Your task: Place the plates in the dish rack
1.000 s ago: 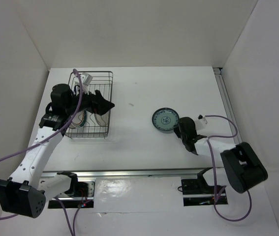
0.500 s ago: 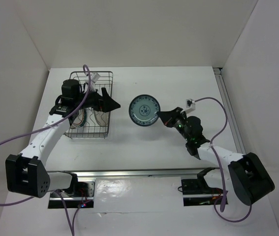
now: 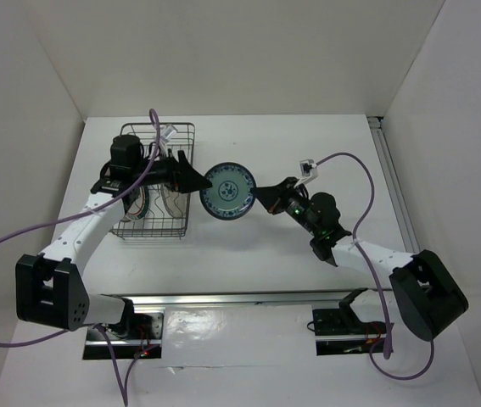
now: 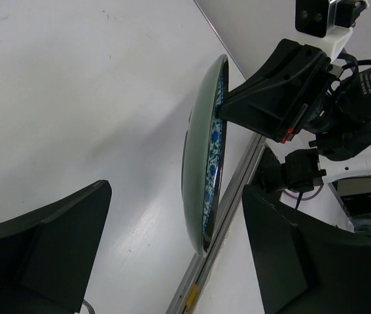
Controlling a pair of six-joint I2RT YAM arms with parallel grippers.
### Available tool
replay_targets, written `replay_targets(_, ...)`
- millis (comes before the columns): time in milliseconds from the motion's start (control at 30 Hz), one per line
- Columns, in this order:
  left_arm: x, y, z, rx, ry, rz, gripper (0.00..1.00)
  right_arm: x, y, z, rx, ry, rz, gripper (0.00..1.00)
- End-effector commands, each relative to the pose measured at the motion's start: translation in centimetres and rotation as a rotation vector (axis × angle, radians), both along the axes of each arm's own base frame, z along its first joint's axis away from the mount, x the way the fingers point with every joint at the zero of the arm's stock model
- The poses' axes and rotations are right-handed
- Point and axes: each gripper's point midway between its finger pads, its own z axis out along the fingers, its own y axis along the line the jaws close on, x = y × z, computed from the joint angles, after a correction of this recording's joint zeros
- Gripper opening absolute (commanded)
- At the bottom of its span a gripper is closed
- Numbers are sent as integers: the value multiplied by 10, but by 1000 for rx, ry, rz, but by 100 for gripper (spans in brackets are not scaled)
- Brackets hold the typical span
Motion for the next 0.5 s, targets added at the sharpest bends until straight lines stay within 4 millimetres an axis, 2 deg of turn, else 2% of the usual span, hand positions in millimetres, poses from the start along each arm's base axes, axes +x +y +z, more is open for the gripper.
replay_targets(0, 1, -4, 11, -27, -48, -42, 94, -1, 12, 51, 74, -155, 31, 0)
replay_targets(67, 1, -4, 11, -27, -48, -42, 86, 1, 14, 48, 76, -141, 33, 0)
replay_targets(100, 0, -5, 11, -30, -48, -51, 81, 0, 18, 55, 95, -154, 45, 0)
replay_targets(167, -3, -6, 12, -36, -47, -66, 67, -2, 19, 58, 106, -158, 55, 0)
replay_targets(233, -4, -7, 14, -42, -60, -78, 45, -5, 26, 61, 112, -165, 74, 0)
replay_targets(267, -4, -7, 15, -42, -60, -78, 13, -6, 26, 61, 119, -158, 75, 0)
replay_targets(300, -1, -6, 17, -34, -70, -66, 1, -9, 30, 61, 120, -158, 87, 0)
replay_targets(333, -1, -5, 14, -23, -62, -58, 0, -13, 34, 61, 121, -157, 101, 1)
replay_targets(367, 3, -2, 18, -9, -81, -31, 0, -13, 32, 64, 127, -164, 92, 11)
replay_targets(400, 4, 1, 20, 11, -88, -8, 0, -15, 35, 62, 119, -161, 94, 56)
replay_targets(467, 6, 13, 38, 77, -183, 71, 0, -15, 31, 66, 114, -166, 66, 97)
